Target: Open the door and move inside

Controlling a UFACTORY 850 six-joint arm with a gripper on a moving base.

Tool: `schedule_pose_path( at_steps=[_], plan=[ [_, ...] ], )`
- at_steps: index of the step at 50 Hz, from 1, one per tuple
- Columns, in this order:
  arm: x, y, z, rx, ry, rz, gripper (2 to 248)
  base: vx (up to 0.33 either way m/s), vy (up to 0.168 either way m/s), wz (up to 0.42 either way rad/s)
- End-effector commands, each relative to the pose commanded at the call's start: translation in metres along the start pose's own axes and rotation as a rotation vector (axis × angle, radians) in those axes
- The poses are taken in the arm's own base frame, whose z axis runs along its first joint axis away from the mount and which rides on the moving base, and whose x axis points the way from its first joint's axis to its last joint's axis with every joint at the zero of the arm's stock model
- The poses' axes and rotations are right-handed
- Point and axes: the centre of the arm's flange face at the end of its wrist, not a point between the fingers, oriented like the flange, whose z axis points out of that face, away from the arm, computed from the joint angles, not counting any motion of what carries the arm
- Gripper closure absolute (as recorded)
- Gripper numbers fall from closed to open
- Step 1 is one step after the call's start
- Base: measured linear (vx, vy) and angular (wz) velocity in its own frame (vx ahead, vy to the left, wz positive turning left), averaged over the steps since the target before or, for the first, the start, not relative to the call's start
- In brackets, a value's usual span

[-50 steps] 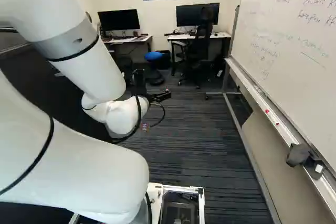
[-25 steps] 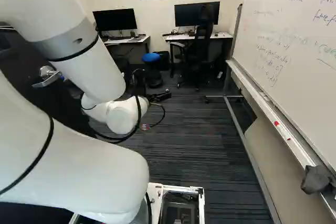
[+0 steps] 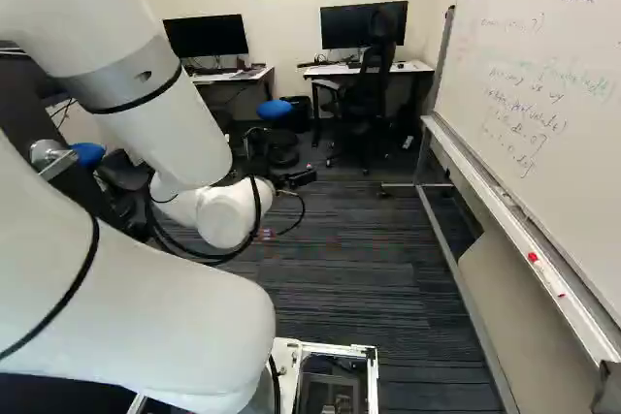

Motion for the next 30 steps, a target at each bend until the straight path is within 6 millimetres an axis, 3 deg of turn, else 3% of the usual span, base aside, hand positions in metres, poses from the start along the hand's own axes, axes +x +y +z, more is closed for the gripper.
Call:
schedule_pose_path(
  at_steps=[30],
  plan=[
    [0.0000, 0.0000, 0.0000, 0.000, 0.000, 0.000, 3, 0.206, 0.006, -0.009]
  ],
)
